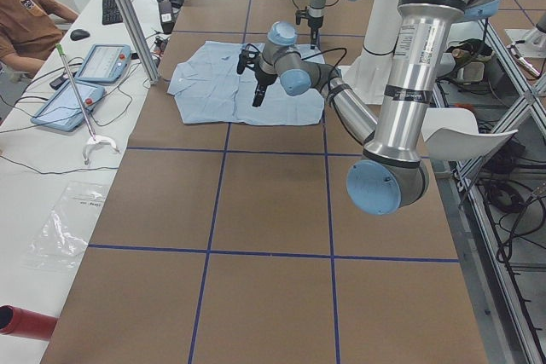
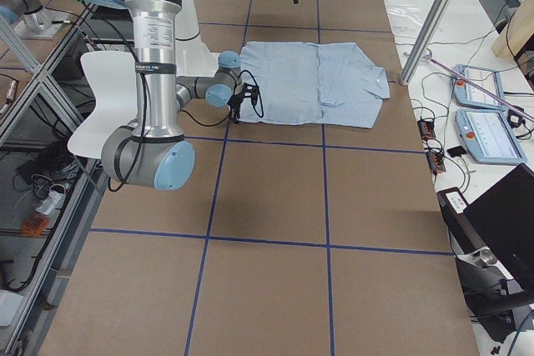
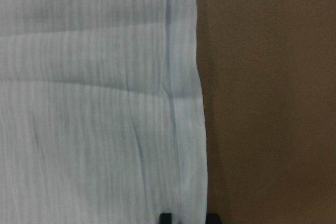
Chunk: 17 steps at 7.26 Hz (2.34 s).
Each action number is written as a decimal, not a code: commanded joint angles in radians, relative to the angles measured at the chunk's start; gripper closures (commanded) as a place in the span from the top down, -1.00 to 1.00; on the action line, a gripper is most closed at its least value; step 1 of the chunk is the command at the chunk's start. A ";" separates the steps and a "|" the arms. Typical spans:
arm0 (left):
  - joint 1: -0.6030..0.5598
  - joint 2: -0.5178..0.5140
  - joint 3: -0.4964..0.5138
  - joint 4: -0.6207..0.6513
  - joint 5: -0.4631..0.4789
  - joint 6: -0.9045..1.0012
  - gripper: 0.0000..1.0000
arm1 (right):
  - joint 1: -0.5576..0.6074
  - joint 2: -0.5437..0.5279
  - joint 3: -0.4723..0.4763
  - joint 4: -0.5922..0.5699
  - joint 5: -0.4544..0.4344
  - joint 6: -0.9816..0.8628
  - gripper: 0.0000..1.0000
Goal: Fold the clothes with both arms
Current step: 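Lower both grippers to the hem corners nearest the robot and grasp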
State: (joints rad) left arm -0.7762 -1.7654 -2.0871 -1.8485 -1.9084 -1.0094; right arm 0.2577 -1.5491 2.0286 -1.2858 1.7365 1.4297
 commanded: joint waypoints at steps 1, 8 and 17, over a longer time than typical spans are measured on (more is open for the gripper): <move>0.002 -0.002 0.021 -0.003 -0.001 0.002 0.95 | 0.003 0.003 0.007 0.000 0.000 0.000 -1.00; 0.395 -0.009 0.050 0.005 0.150 -0.443 0.95 | 0.066 -0.003 0.111 0.002 0.000 0.000 -1.00; 0.500 -0.026 0.111 0.075 0.164 -0.538 0.39 | 0.089 -0.005 0.125 0.002 0.000 0.002 -1.00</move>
State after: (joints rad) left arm -0.2752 -1.7922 -1.9699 -1.7873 -1.7429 -1.5478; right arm 0.3457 -1.5536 2.1550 -1.2839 1.7364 1.4312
